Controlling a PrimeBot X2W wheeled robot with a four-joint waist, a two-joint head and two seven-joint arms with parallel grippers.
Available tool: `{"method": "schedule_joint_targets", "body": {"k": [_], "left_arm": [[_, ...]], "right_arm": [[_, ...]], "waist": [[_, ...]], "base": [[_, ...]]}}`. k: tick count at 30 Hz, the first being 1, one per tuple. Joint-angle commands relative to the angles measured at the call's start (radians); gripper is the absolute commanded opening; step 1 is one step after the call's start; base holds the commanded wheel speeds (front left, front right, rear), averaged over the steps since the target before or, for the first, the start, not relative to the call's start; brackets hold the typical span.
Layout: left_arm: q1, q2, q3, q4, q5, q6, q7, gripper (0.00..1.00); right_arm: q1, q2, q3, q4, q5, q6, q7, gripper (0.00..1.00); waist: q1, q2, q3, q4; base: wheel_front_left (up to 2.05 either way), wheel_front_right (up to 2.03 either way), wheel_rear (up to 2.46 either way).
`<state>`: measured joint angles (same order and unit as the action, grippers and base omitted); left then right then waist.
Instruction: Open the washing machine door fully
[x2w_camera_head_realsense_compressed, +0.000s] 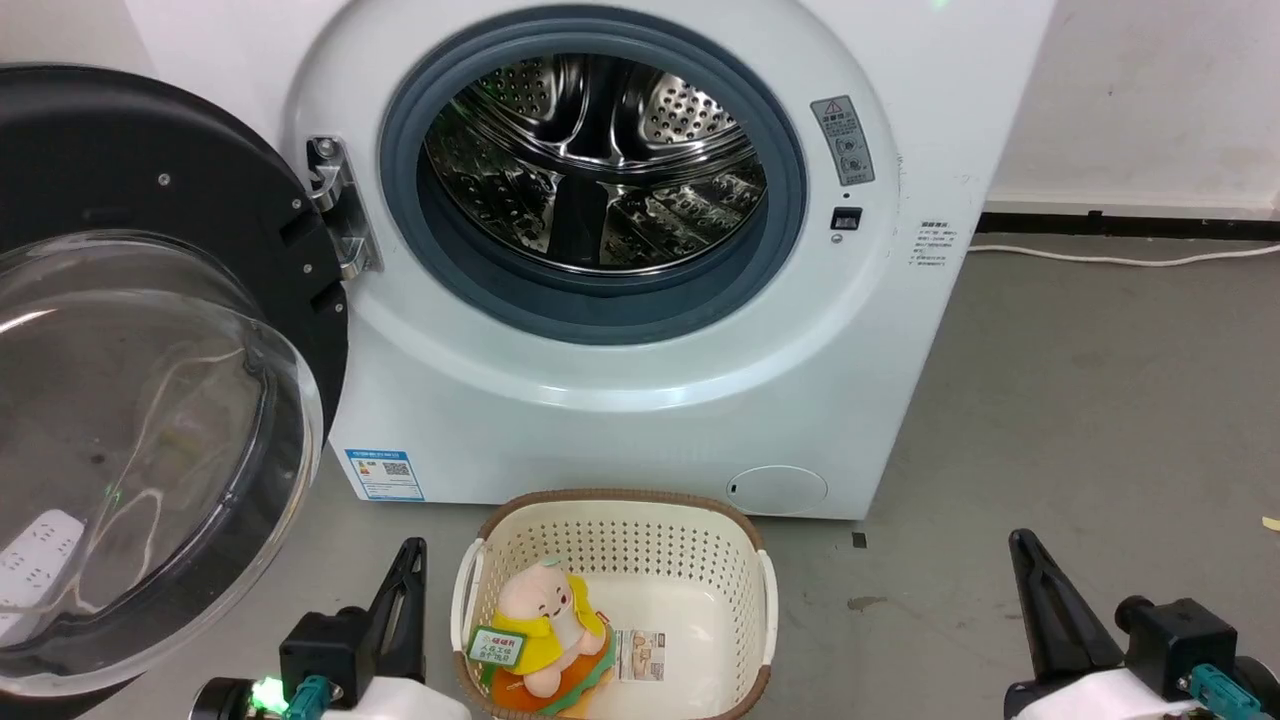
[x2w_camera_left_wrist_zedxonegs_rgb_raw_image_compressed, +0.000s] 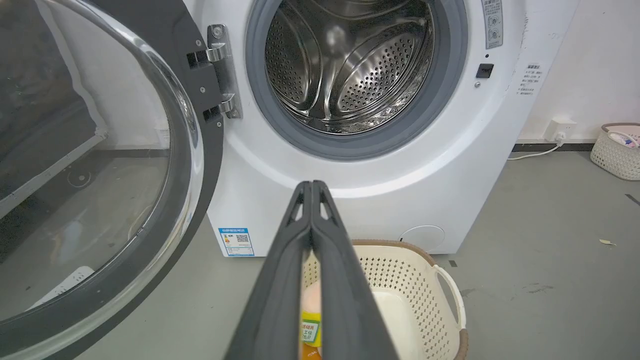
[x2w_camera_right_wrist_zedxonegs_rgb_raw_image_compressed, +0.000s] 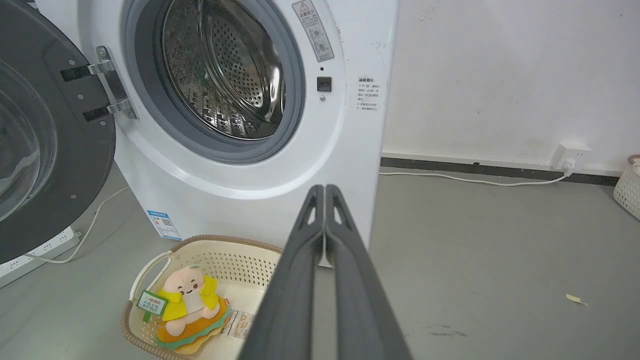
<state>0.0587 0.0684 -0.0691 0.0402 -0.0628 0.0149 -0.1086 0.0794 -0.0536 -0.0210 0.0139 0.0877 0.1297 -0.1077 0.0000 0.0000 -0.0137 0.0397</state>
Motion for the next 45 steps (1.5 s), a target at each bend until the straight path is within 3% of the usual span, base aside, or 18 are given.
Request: {"method": "schedule_joint_targets", "body": {"k": [1,45], "left_arm": [[-0.019,-0.007,0.009,-0.006,0.011,-0.004,0.011,0.00],[-0.054,-0.017,0.063,-0.037,0.057,-0.014,0.098,0.00]], "right_arm": [[-0.019,0.002,0.004,-0.007,-0.009,0.001,0.009,0.00],[-0.073,0.003,0.019,-0.013,-0.079,0.001,0.097,0.00]], "waist": [[0.0000,0.0000,0.001,-0.003],[0.0000,0.0000,0.012,-0.036]], "base": [[0.00,0.00,0.00],[0.00,0.00,0.00]]}}
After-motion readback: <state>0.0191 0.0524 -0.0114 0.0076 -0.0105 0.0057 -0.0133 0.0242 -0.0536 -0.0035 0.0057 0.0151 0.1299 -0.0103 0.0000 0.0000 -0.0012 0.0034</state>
